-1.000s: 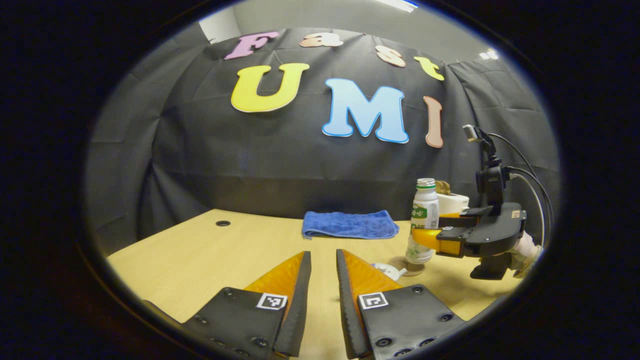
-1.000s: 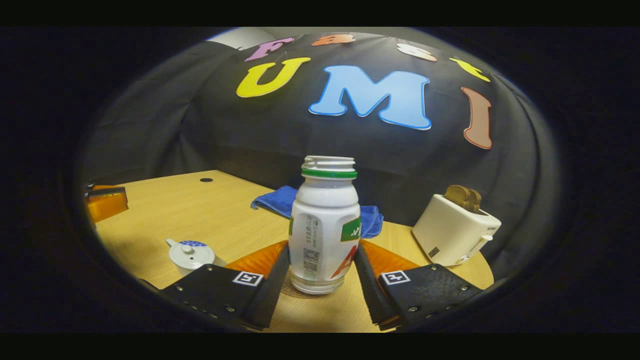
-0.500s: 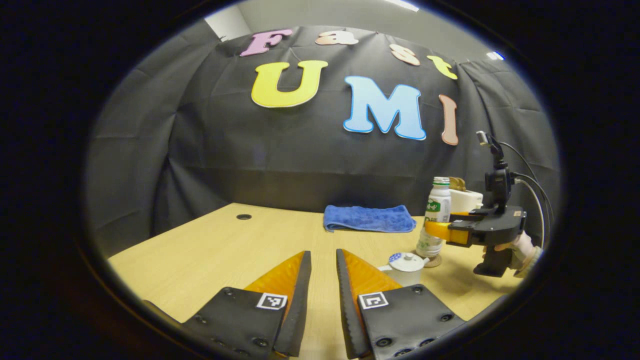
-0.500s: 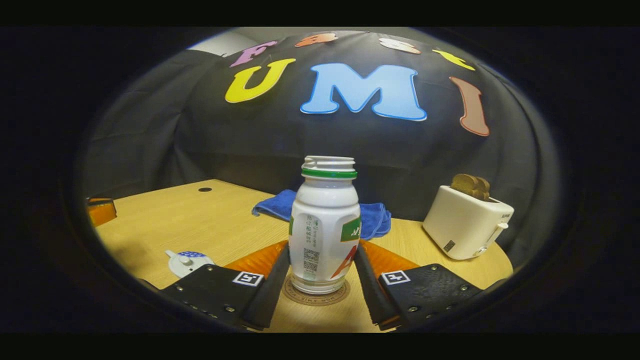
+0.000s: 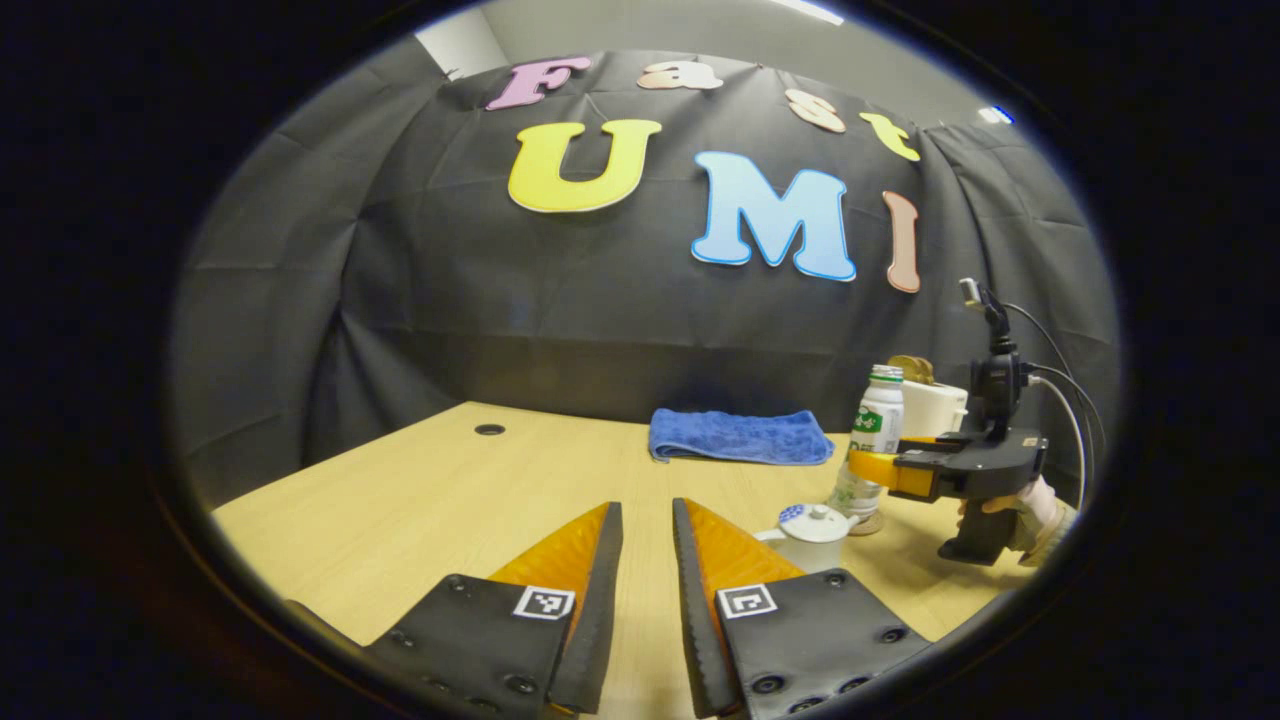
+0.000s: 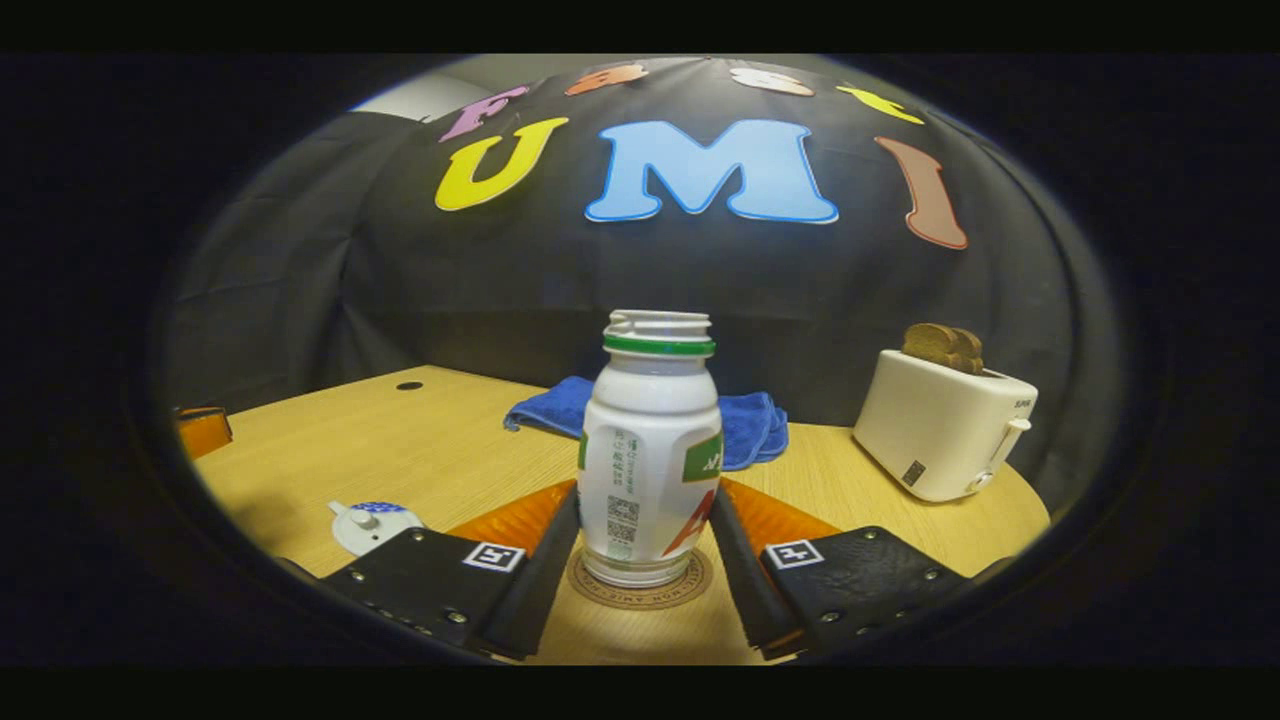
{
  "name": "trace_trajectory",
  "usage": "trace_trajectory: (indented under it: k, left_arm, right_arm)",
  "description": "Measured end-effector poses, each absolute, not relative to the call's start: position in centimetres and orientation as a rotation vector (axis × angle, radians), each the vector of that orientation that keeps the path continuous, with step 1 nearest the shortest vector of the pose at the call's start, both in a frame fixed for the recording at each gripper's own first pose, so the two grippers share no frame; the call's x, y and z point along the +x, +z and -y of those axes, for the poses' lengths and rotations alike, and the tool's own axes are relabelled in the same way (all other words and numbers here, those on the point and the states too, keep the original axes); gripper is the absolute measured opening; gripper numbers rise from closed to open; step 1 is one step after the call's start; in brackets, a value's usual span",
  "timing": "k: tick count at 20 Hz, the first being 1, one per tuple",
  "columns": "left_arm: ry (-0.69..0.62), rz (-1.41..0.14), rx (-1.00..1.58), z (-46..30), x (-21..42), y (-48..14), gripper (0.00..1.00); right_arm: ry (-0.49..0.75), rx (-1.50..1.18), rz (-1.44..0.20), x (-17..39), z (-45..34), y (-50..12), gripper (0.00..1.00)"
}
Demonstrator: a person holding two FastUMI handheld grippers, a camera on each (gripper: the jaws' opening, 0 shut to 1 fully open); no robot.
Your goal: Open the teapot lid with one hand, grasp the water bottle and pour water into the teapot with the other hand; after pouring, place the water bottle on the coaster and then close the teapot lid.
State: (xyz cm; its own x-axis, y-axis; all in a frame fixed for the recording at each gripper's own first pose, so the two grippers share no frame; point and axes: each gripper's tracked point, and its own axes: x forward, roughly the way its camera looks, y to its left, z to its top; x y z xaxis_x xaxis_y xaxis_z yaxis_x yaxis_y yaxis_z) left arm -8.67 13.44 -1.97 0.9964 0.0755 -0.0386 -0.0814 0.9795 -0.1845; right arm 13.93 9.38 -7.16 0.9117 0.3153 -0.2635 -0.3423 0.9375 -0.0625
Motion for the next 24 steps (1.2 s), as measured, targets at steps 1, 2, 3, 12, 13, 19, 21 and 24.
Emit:
trace_trajectory:
  k: [1, 2, 3, 12, 13, 19, 21, 24]
  left_arm:
    - [0.075, -0.033, -0.189, -13.2, -8.7, -2.0, 0.42]
    - [0.072, -0.033, -0.189, -13.0, -8.6, -2.0, 0.42]
    - [0.069, -0.032, -0.188, -12.8, -8.6, -2.0, 0.42]
    - [0.048, -0.008, -0.183, -11.6, -8.5, -1.0, 0.42]
    - [0.044, -0.006, -0.182, -11.4, -8.5, -0.9, 0.42]
    - [0.006, 0.0, -0.175, -8.9, -8.6, -0.3, 0.42]
    - [-0.016, 0.014, -0.178, -7.5, -8.9, 0.3, 0.42]
    - [-0.047, 0.037, -0.169, -5.0, -9.6, 1.3, 0.42]
  right_arm:
    - [0.343, -0.105, -0.254, 14.0, -9.4, -7.2, 0.74]
    - [0.348, -0.102, -0.255, 13.9, -9.5, -7.1, 0.74]
    - [0.353, -0.102, -0.256, 13.9, -9.6, -7.3, 0.75]
    - [0.361, -0.111, -0.23, 13.3, -9.2, -6.3, 0.98]
    - [0.365, -0.109, -0.226, 13.0, -9.1, -6.2, 0.98]
    - [0.336, -0.073, -0.191, 10.7, -7.1, -4.5, 0.99]
    - [0.307, -0.053, -0.169, 9.3, -6.1, -3.5, 0.98]
    - [0.263, -0.018, -0.128, 6.0, -4.9, -2.1, 0.98]
